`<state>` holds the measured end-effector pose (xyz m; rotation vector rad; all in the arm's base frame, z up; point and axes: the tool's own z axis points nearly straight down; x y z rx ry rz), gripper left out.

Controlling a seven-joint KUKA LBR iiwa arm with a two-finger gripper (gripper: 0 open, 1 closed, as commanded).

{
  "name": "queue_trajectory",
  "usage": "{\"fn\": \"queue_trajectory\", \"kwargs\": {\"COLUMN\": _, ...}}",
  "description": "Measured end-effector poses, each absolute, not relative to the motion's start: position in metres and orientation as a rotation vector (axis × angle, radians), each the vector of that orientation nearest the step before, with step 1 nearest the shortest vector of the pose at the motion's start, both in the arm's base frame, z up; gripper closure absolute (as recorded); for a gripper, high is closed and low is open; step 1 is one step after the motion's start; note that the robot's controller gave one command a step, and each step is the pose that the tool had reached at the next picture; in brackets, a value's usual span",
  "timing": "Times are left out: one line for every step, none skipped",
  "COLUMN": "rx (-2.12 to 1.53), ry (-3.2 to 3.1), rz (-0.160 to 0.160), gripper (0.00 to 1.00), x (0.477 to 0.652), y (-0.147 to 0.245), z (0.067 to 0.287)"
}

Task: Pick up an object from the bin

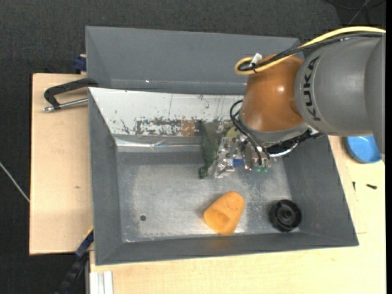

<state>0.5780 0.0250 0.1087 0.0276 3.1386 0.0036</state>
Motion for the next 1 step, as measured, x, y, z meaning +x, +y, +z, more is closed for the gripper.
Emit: {"fn": "queue_trajectory", "kwargs": {"rx": -0.011, "ry": 3.136, "rz": 0.001, "gripper": 1.0, "x": 0.5734, "y": 0.0199, "z": 0.1222}}
